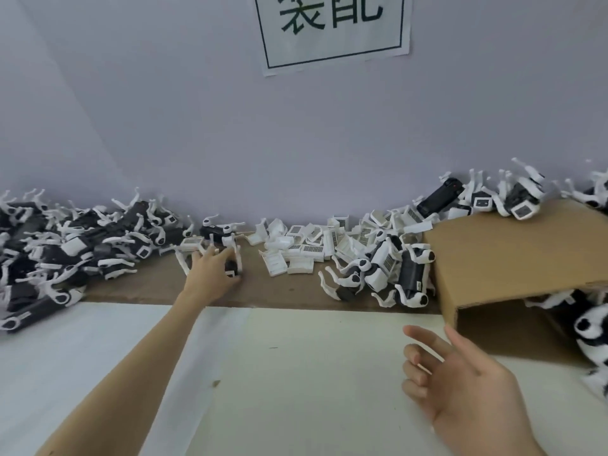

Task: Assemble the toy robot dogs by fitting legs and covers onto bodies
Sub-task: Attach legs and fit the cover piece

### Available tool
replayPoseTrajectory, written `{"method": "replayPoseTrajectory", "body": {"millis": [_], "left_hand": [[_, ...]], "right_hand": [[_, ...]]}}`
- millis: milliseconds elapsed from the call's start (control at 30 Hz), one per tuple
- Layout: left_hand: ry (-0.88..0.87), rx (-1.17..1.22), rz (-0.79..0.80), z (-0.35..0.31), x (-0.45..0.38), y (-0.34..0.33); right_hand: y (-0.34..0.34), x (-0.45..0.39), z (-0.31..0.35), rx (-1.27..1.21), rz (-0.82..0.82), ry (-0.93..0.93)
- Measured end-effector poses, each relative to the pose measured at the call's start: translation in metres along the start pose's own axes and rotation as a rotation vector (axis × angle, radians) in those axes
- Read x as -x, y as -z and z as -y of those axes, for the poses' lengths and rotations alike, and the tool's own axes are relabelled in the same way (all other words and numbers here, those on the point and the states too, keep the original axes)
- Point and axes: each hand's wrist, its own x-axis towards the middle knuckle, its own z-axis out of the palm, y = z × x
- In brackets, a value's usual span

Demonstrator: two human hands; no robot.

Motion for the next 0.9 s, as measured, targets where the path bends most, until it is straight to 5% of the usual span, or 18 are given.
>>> {"method": "replayPoseTrajectory", "body": {"millis": [333,667,900], "left_hand": [[-0.219,0.464,0.036,-0.126,0.168,0.032],[-0.078,1.094,0.113,-0.191,0.235,0.066],[-0.262,1.067,0.230,-0.176,0.237,0.070]], "right_hand": [[0.001,0.015,0.002,0.022,0.056,0.054],[0.000,0.013,-0.003,0.158,-0.125,0.128],[-0.005,0.023,-0.002,0.334,0.106,0.038]]}}
